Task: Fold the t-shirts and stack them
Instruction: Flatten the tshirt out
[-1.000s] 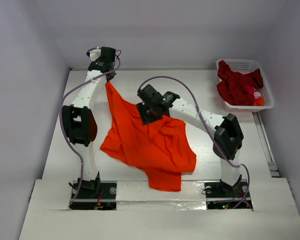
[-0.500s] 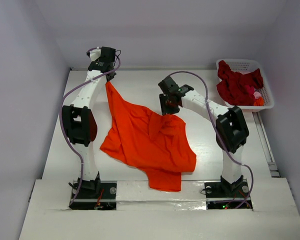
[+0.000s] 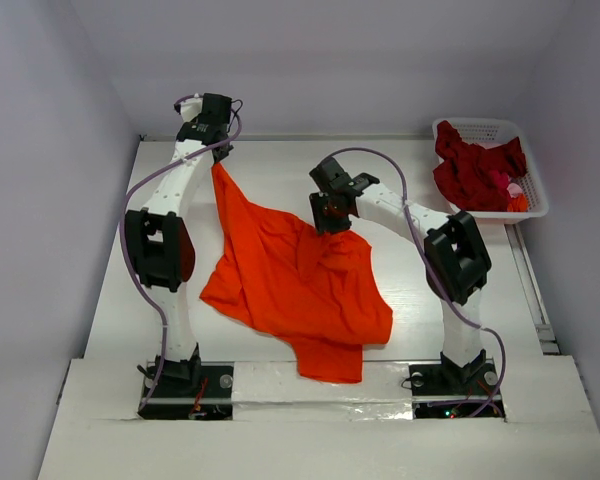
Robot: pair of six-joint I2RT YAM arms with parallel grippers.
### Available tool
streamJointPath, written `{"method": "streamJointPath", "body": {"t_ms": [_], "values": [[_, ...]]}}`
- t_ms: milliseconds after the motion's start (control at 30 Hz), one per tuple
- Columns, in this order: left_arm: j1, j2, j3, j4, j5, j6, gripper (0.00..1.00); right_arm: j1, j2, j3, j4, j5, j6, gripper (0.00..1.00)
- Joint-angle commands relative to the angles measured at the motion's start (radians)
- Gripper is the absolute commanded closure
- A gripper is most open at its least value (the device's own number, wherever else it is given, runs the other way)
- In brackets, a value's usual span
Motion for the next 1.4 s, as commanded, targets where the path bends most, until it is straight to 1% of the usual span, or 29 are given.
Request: {"method": "streamJointPath", "body": {"t_ms": [0,200,333,533,933,1367], "values": [[0.001,-0.008,0.047,0.002,-0.01,0.013,1.0,0.002,-0.011,0.02,0.047,-0.009,0.003,0.55],[0.001,-0.007,0.047,0.002,-0.01,0.014,1.0,0.002,-0.005,0.025,0.048,-0.027,0.001,0.55],[0.001,-0.005,0.049,0.002,-0.011,0.017,1.0,0.002,-0.016,0.024,0.056,-0.046,0.004,0.52],[0.001,-0.005,0.047,-0.001,-0.011,0.017,1.0,0.002,-0.023,0.037,0.053,-0.058,0.007,0.5],[0.001,-0.01,0.044,-0.001,-0.011,0.02,1.0,0.002,-0.006,-0.024,0.094,-0.053,0.015,0.51],[0.001,-0.011,0.038,0.002,-0.011,0.022,1.0,-0.026,-0.005,-0.021,0.105,-0.038,0.03,0.51]]}}
